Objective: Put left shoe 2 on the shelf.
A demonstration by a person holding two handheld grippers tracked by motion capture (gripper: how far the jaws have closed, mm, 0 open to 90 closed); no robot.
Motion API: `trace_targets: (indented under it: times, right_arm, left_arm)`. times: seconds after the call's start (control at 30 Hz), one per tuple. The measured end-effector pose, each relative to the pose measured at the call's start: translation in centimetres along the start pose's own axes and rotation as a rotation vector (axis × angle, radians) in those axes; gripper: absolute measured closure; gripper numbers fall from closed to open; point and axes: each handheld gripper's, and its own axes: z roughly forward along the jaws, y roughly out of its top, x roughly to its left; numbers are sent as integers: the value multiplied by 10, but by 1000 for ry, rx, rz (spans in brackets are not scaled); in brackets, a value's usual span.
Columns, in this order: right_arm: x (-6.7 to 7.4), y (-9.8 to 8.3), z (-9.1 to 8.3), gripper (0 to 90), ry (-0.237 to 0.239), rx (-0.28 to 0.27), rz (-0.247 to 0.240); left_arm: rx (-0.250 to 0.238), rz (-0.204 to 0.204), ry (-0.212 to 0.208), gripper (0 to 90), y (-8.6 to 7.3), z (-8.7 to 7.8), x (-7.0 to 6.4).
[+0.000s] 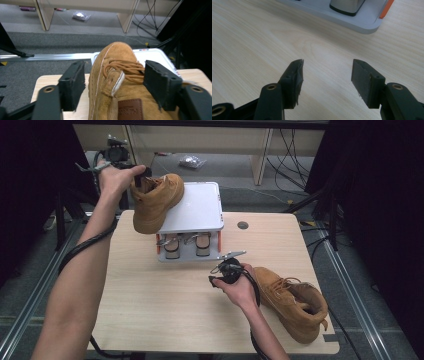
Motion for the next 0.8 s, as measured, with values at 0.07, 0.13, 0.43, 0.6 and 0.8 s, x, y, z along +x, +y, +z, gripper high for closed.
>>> trace_targets:
  times: [0.07,0.13,0.43,0.6,0.8]
  right_arm:
    - [0,0,0,435,1,-2,-11]
    - [0,0,0,434,-1,-4,-7]
    - [3,0,2,434,-1,5,3]
    - [4,1,4,435,-4,-2,-7]
    - [6,1,3,464,-10,-12,-12]
  left_arm:
    - [-2,-6,-2,407,-1,-6,5]
    - [-11,-27,-21,446,-4,-11,10]
    - [-88,-66,-63,645,-16,-41,36]
    - [-91,-47,-74,820,-35,-55,48]
    - [-77,6,-121,886,-80,-65,54]
